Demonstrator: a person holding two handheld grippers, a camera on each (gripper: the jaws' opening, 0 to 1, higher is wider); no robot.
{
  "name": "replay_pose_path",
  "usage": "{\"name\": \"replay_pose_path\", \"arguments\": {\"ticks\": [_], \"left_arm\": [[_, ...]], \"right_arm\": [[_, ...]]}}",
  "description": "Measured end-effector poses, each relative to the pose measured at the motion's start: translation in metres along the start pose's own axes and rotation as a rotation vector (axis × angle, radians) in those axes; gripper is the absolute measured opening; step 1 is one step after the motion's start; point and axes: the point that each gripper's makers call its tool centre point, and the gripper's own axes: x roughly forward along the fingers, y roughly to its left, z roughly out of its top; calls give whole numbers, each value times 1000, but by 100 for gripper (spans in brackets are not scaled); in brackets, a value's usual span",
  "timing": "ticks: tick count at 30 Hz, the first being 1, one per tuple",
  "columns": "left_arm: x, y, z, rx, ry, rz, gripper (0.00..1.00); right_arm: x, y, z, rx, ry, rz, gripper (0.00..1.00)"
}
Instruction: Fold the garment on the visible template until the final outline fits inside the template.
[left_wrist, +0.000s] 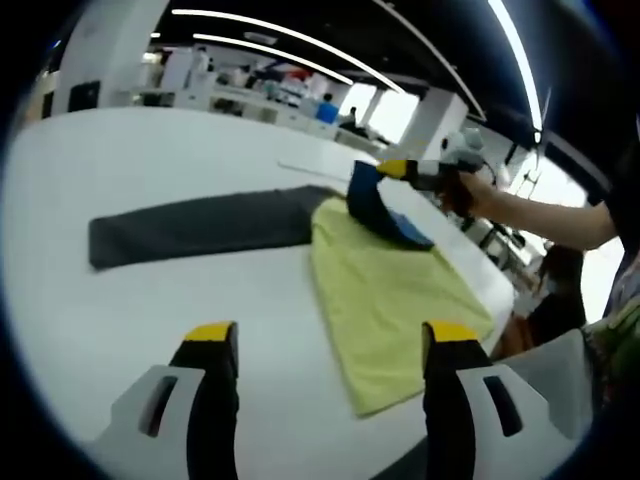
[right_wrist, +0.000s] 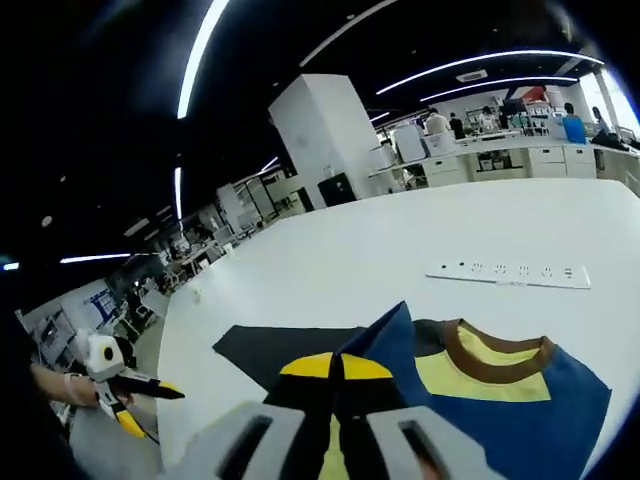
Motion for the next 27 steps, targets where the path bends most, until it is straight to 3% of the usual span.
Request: {"name": "replay_pose_path", "arguments": {"ticks": [17, 27], "left_arm": [[-3, 8, 3, -21, -9, 17, 71], [-4, 11, 2, -25, -4, 22, 71]], "right_arm": [[37, 9, -41, 7, 99, 31, 0], [48, 17, -63, -50, 178, 78, 0]]}}
